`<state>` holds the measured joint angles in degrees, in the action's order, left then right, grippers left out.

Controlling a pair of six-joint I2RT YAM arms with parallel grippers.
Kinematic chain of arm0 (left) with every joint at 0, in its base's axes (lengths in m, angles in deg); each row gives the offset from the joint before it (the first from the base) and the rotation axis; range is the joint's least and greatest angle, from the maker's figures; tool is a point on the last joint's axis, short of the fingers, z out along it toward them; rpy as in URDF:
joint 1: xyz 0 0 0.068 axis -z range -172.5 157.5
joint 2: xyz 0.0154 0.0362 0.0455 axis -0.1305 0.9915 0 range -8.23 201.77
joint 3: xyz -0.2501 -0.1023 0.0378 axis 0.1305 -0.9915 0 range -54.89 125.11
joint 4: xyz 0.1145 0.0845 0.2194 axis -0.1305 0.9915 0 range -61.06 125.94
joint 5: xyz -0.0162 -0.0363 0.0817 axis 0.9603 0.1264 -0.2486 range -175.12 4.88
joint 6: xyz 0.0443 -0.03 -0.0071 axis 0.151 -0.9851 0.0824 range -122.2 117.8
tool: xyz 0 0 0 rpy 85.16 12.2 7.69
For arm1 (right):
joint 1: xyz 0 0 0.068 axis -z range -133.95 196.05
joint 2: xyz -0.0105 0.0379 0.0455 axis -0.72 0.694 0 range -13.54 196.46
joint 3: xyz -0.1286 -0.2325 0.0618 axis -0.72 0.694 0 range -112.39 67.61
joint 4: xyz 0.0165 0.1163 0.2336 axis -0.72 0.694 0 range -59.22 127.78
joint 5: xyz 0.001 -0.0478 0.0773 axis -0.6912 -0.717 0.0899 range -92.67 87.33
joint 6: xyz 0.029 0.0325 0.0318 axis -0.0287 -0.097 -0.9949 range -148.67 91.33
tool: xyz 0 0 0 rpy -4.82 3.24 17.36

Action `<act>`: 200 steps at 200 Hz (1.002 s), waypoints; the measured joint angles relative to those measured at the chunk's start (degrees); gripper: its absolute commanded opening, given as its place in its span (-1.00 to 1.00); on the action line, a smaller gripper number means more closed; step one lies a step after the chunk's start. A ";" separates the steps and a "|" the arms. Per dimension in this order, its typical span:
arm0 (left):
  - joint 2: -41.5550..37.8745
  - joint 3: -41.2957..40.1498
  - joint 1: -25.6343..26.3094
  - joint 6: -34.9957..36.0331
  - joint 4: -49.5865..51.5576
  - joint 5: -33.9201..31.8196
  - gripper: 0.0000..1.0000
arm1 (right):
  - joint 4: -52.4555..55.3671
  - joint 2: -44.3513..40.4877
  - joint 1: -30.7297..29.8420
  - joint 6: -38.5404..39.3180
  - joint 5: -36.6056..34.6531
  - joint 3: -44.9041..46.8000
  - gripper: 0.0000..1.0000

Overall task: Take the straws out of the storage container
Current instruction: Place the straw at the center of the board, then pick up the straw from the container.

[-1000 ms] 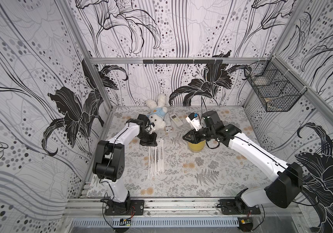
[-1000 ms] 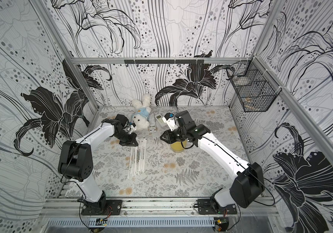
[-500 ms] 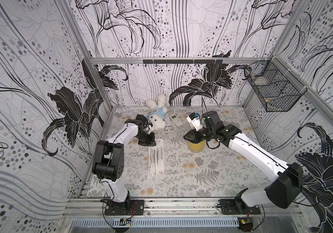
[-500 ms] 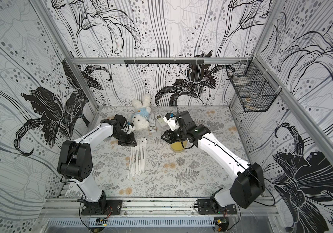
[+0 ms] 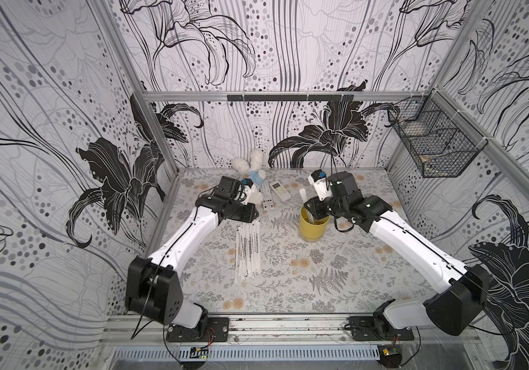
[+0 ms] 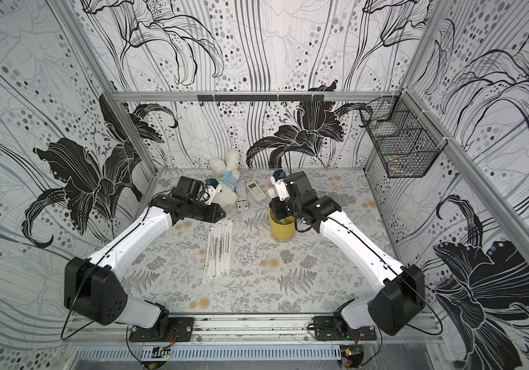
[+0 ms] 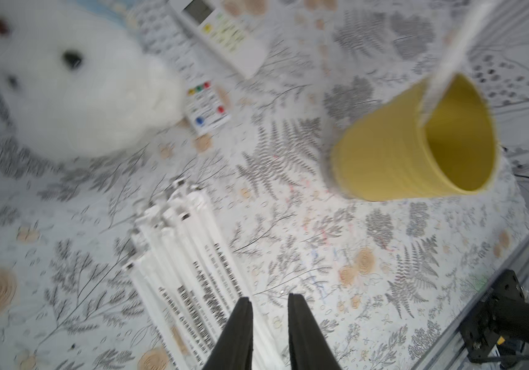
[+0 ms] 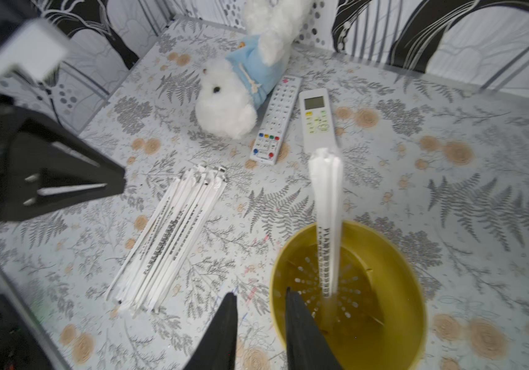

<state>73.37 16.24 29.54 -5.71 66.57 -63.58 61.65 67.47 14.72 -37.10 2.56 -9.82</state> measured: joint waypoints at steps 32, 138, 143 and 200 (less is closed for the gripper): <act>-10.10 -9.03 11.58 3.50 -17.70 0.24 -0.40 | 0.15 3.69 2.19 0.39 -2.10 -3.04 -0.36; -9.57 -17.25 12.72 8.31 -34.62 0.46 -0.39 | 0.81 16.87 2.12 -0.07 -2.54 -7.54 -0.54; -9.55 -17.25 12.72 8.39 -34.64 0.46 -0.39 | 0.81 17.18 2.12 -0.31 -2.58 -7.56 -0.59; -9.55 -17.25 12.72 8.83 -35.10 0.42 -0.39 | 1.70 17.62 2.14 -0.92 -3.17 -8.07 -0.86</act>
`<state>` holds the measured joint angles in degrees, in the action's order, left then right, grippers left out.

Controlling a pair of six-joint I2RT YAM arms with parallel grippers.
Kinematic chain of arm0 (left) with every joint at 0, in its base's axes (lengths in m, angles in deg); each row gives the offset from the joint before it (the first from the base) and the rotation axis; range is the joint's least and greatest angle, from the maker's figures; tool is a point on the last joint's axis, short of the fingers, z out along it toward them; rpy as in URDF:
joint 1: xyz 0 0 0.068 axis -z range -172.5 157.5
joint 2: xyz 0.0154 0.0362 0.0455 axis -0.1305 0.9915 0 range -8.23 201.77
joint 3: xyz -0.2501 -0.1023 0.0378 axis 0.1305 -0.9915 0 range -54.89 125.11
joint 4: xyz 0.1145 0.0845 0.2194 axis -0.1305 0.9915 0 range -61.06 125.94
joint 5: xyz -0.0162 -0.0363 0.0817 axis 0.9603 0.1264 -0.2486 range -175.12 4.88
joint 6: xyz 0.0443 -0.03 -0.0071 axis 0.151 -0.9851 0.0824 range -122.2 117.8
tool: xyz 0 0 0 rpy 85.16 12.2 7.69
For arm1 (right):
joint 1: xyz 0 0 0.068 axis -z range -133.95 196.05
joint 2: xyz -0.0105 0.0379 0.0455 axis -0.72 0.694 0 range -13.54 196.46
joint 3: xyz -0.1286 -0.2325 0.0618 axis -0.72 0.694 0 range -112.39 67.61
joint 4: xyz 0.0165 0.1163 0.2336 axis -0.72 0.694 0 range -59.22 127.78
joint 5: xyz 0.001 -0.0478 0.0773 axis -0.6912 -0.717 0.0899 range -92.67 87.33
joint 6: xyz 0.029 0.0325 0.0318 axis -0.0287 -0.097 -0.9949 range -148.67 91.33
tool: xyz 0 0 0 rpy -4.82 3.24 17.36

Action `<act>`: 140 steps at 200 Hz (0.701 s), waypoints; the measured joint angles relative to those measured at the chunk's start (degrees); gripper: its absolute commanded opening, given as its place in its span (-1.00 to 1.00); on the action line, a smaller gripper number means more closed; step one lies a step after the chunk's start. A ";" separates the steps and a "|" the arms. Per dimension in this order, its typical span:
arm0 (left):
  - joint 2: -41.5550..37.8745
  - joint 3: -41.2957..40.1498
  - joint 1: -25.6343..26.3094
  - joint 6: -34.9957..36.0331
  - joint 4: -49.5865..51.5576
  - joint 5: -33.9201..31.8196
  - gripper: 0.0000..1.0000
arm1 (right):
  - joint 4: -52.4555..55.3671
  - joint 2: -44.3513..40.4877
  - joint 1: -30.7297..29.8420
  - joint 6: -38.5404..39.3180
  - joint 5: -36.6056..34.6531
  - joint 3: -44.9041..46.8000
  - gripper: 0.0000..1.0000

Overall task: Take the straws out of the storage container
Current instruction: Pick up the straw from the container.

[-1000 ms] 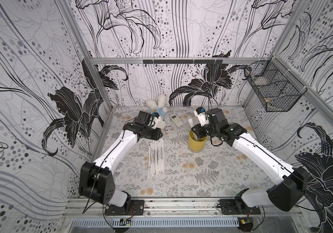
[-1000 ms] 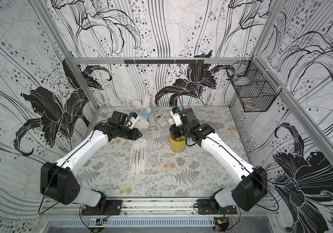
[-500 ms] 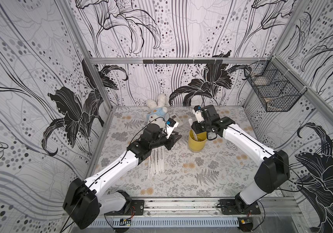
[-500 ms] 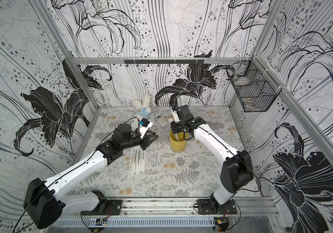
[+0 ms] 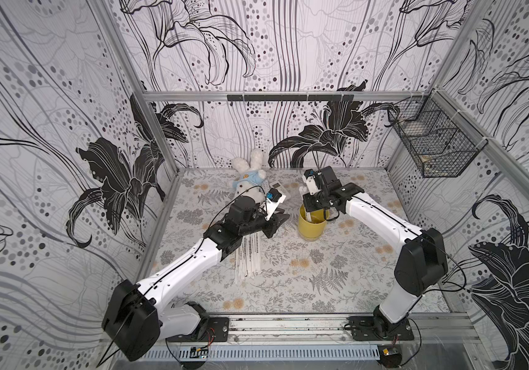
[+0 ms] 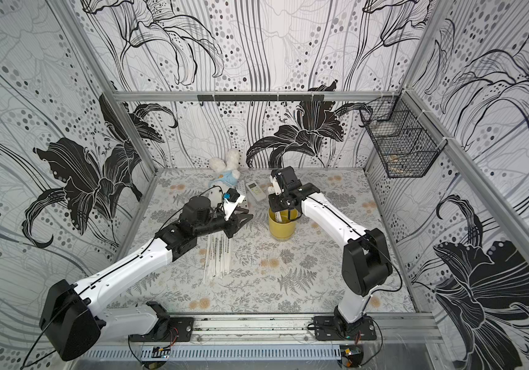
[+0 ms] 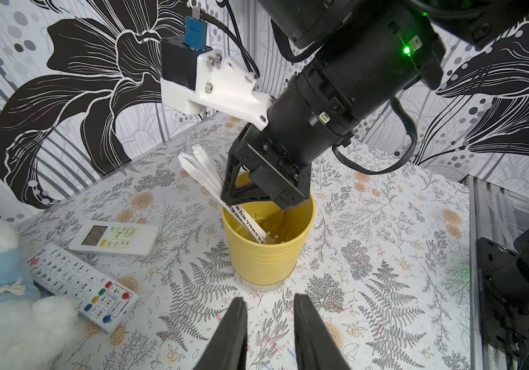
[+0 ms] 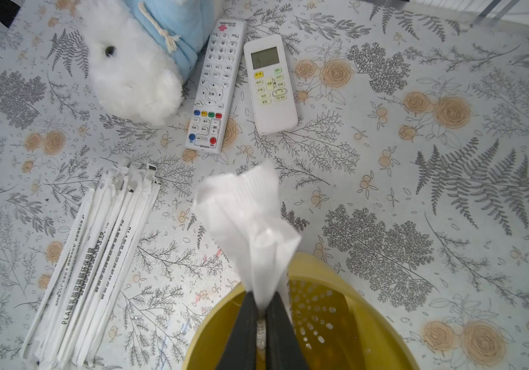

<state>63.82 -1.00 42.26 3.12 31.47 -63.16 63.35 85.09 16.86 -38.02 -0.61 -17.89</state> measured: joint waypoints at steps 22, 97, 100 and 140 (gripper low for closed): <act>0.00 0.00 0.02 0.04 0.00 -0.09 -0.39 | 0.15 0.00 0.00 -0.11 -0.24 0.00 -0.95; 0.04 0.00 0.24 -0.33 -0.68 0.04 -0.39 | 1.16 -3.63 0.00 -0.04 -1.77 0.00 -1.00; 0.04 0.00 0.26 -0.39 -0.74 0.07 -0.39 | 1.27 -4.09 -0.02 -0.04 -1.81 0.00 -1.00; -0.28 0.13 0.59 -2.08 -1.20 -0.44 -0.40 | 4.04 -9.29 -0.07 -0.24 -2.73 -2.16 -1.00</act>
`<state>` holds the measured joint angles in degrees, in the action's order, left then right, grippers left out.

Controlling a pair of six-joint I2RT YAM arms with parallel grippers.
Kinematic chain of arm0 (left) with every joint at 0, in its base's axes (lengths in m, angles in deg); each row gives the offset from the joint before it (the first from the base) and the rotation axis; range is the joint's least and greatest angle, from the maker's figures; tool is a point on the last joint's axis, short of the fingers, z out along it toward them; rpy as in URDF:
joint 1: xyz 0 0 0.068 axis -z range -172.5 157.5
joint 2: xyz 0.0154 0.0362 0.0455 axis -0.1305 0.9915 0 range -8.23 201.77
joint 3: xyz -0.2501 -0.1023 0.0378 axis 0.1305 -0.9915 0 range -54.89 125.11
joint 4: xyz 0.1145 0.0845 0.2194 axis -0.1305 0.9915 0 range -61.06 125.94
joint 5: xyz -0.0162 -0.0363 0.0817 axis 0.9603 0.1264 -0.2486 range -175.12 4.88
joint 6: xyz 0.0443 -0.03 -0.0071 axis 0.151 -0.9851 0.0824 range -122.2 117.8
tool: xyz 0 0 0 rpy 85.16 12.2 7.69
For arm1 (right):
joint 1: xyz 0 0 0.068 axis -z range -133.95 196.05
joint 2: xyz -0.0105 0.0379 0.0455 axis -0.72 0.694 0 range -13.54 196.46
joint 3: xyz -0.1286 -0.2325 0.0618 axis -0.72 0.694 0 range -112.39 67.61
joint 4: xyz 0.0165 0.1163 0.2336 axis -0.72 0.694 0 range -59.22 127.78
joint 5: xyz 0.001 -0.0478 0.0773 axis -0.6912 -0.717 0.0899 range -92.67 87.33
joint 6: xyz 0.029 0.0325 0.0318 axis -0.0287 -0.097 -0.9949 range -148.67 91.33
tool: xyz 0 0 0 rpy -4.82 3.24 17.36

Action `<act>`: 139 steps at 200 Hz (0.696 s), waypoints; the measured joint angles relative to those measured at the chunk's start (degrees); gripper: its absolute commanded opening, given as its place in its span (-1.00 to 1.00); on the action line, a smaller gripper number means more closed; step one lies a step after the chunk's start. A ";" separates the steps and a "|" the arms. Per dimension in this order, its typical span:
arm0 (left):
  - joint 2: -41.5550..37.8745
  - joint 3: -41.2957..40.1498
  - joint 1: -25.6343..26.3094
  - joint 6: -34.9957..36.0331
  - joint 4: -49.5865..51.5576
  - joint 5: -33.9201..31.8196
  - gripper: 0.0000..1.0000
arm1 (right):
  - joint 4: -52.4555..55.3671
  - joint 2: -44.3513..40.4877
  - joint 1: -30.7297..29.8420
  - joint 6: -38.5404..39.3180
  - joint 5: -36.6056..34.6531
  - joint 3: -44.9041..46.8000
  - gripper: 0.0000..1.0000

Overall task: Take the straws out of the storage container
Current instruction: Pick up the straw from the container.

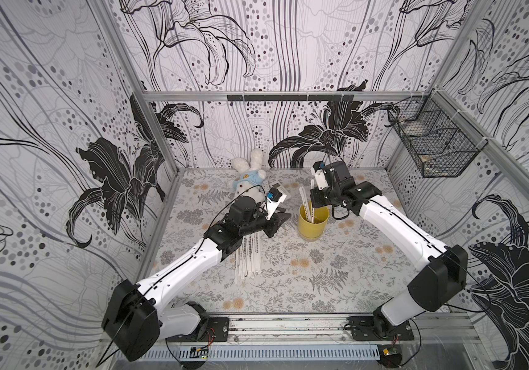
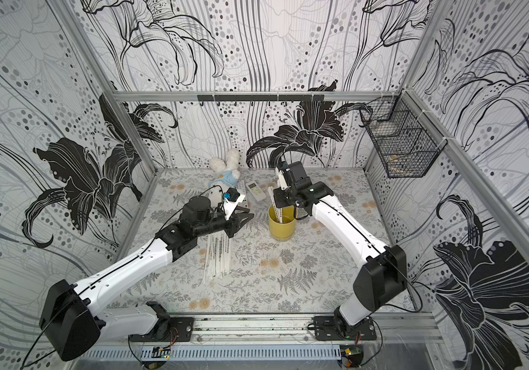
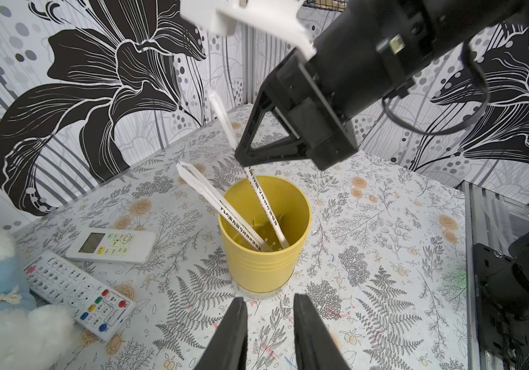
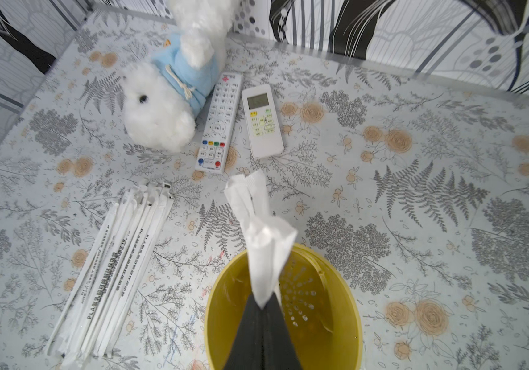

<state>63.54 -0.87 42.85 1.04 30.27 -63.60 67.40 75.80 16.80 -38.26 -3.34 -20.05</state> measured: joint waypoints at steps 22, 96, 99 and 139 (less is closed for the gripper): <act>-0.42 1.66 0.02 -2.45 1.90 -2.45 -0.41 | 1.73 -2.43 -0.61 -0.22 -0.22 -3.45 -1.00; -11.04 5.27 0.22 -9.03 10.78 -12.92 -0.45 | 4.46 -5.51 -3.21 -3.52 15.15 -16.46 -1.00; -11.61 5.31 0.22 -9.25 11.23 -13.35 -0.45 | 4.48 -5.49 -3.34 -3.72 15.80 -16.46 -1.00; -13.44 9.77 0.22 -12.94 23.65 -20.13 -0.43 | 3.67 -1.03 -7.41 -7.04 23.91 -16.41 -1.00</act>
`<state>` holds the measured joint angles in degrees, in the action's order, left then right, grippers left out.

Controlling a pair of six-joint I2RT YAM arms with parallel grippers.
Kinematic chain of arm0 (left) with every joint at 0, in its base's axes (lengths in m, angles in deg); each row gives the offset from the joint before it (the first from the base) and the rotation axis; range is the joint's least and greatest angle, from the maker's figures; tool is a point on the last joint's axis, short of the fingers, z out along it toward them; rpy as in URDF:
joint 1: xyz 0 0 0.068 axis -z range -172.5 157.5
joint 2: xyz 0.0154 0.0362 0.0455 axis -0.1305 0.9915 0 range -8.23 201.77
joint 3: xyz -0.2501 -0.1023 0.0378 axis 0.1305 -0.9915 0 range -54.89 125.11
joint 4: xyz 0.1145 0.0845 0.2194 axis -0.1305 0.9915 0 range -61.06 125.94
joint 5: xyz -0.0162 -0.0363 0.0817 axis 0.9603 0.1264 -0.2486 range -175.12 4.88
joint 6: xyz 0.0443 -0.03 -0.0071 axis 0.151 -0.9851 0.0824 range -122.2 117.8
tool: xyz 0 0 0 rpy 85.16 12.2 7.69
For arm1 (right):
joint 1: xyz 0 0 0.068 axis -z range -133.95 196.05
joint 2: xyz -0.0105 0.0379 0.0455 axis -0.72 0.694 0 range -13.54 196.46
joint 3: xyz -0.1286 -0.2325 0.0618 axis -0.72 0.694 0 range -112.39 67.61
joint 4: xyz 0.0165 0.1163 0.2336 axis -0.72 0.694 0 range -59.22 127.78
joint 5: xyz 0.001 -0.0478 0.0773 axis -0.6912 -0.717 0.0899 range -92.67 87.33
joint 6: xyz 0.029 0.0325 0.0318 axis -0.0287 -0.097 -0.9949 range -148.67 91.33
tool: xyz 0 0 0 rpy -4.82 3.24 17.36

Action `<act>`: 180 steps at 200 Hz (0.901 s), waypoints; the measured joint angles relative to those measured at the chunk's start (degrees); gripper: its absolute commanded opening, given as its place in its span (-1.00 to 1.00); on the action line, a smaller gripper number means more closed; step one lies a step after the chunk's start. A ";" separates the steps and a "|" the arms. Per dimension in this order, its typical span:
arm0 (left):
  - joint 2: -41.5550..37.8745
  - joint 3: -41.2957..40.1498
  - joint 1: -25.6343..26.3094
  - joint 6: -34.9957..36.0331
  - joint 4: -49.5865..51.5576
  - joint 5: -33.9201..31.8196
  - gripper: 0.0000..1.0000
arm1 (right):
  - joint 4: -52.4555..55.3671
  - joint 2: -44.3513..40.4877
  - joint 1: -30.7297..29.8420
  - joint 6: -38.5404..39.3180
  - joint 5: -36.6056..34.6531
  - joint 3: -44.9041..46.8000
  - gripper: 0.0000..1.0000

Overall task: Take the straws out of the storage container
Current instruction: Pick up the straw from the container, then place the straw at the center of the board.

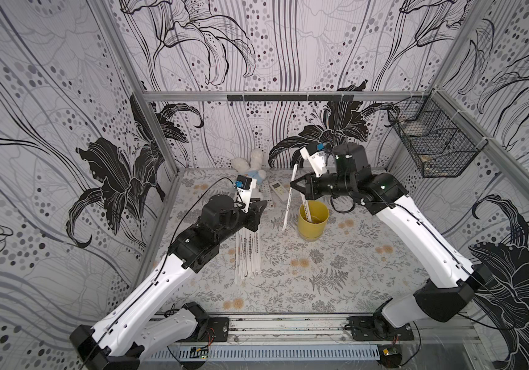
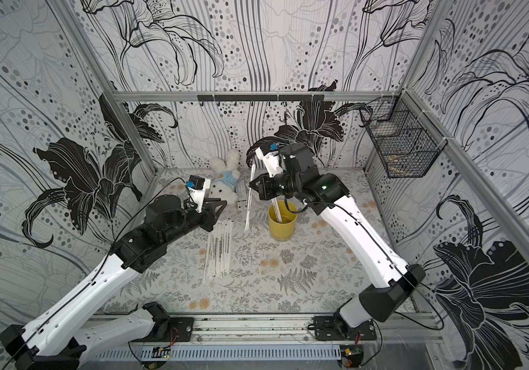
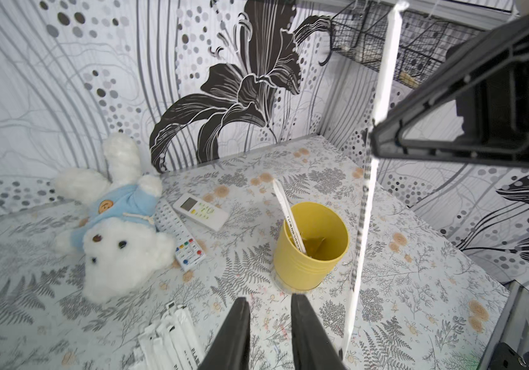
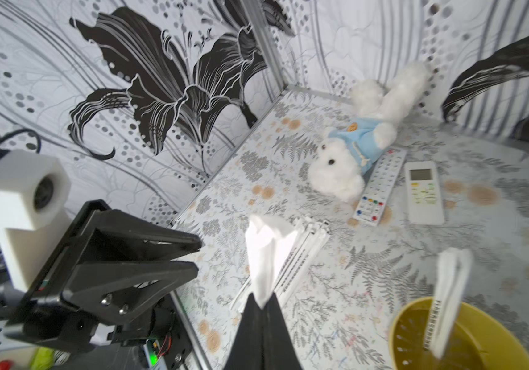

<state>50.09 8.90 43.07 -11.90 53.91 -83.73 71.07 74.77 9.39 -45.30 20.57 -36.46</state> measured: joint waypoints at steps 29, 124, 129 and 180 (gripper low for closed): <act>-0.37 -1.33 -0.68 -3.82 6.64 -1.66 -0.43 | -3.52 6.49 -3.21 -3.76 5.46 1.46 -1.00; -1.97 -12.74 -11.69 -9.94 10.16 6.40 -0.45 | -4.70 35.45 -6.67 -10.19 19.19 -6.97 -1.00; -1.97 -12.79 -11.72 -9.94 10.12 6.73 -0.45 | -4.50 36.09 -6.67 -10.25 19.37 -7.41 -1.00; -1.97 -13.07 -12.90 -9.46 8.81 8.55 -0.45 | -3.48 41.31 -6.67 -10.93 20.06 -11.23 -0.98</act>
<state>48.13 -4.17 30.17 -21.36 62.72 -75.18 67.59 116.08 2.72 -56.22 40.64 -47.70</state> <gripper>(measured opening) 0.275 0.052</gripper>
